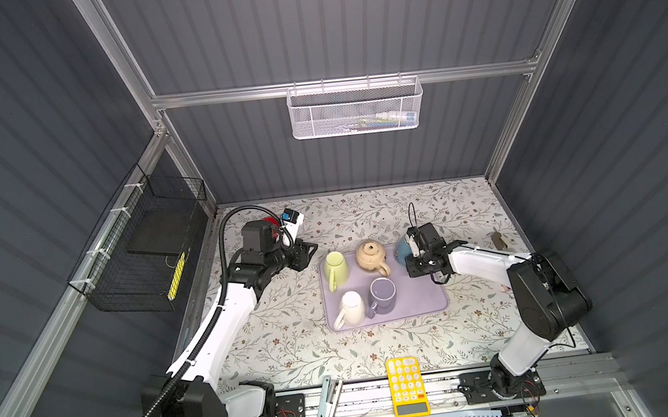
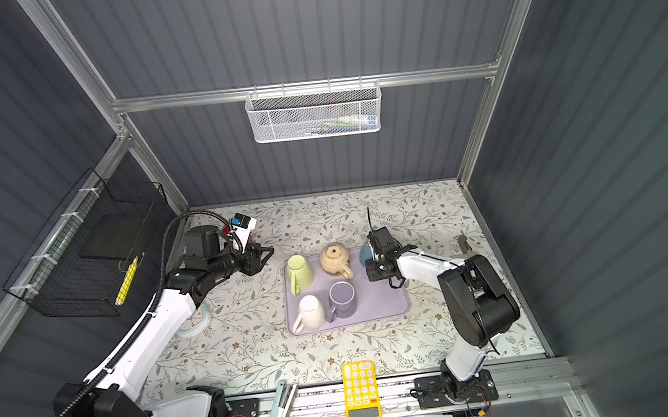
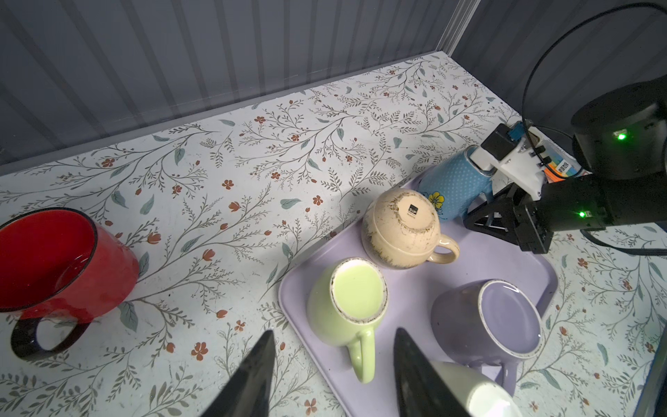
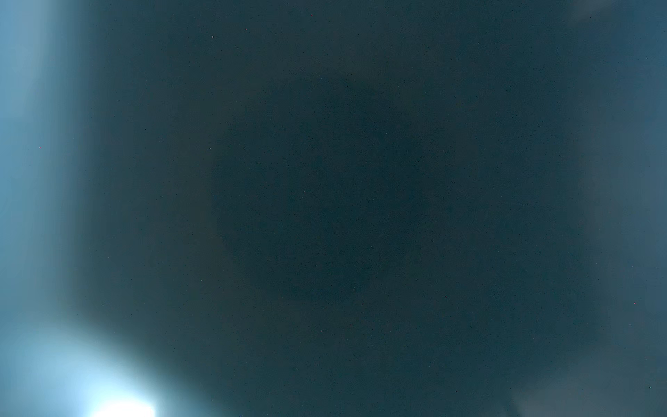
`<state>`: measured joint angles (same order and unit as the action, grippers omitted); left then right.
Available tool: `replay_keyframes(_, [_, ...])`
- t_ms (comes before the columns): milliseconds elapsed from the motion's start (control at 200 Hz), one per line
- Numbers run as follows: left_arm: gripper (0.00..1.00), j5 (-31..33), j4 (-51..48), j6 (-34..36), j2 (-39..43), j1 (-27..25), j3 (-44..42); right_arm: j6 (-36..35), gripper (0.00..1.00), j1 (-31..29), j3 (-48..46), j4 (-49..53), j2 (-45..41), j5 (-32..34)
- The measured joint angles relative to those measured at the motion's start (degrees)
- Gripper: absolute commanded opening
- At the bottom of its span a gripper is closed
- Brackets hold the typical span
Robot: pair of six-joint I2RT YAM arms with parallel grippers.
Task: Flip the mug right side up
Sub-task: 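Lower the right gripper into the upside-down blue mug, grasp and lift it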
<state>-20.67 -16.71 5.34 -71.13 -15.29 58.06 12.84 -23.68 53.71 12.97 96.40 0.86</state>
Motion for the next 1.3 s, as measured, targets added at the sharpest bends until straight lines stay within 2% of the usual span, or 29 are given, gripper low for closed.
replay_keyframes(936, [0.51,0.0,0.0,0.0,0.0,0.0,-0.3,-1.6,0.03,0.0,0.7,2.2,-0.7,-0.9])
replay_keyframes(1301, [0.5,0.0,1.8,-2.7,0.0,0.0,-0.4,-1.6,0.03,0.8,0.7,1.9,-5.8,-4.0])
